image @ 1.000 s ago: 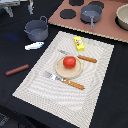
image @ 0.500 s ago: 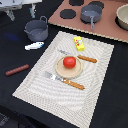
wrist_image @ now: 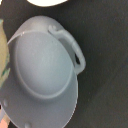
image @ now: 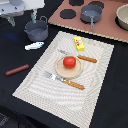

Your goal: Interact with the objects in diverse but meaningful ways.

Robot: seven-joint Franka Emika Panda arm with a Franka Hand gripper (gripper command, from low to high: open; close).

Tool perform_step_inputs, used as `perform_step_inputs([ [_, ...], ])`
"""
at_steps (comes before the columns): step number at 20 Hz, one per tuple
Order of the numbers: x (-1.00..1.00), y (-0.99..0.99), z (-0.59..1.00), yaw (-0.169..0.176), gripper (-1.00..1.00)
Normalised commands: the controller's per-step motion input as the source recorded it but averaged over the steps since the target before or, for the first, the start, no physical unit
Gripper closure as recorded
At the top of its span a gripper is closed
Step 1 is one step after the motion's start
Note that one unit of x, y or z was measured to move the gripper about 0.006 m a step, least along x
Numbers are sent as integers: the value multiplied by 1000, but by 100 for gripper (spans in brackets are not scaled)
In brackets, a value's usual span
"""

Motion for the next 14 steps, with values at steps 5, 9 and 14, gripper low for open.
perform_step_inputs([
  [5,242,-403,-141,80,-100],
  [9,39,-168,-172,107,-100],
  [14,-6,4,-199,117,-100],
])
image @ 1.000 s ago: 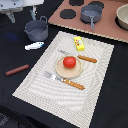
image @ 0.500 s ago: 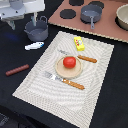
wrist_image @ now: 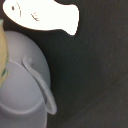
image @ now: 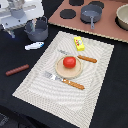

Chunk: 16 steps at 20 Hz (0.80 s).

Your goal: Interact with the objects in diverse but meaningful ways.

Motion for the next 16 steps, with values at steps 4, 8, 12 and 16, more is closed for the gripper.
perform_step_inputs([
  [4,9,20,-144,70,-100],
  [8,281,-59,-7,0,-100],
  [12,394,-146,0,-1,-100],
  [16,310,95,96,-16,-100],
])
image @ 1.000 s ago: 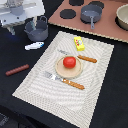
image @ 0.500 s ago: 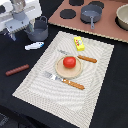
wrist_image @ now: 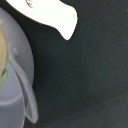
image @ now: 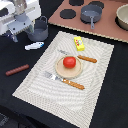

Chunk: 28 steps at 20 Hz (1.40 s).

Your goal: Interact with the objects in diverse but meaningful ways.

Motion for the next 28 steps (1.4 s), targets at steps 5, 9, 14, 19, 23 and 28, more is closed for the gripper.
perform_step_inputs([
  [5,215,315,91,16,-100],
  [9,312,285,154,32,-100],
  [14,555,-295,79,0,-100],
  [19,598,-557,52,26,-100],
  [23,398,-621,40,88,-100],
  [28,305,-675,23,108,-100],
])
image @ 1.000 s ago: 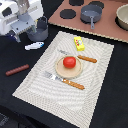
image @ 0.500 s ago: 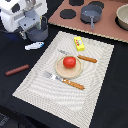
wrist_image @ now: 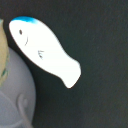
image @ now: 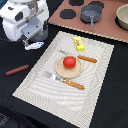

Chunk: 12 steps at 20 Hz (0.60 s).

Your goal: Interact with the objects in diverse but meaningful ways.

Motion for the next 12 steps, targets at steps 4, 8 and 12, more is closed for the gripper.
perform_step_inputs([
  [4,100,-614,-23,119,-100],
  [8,0,-548,-113,110,-100],
  [12,36,-344,-36,70,-100],
])
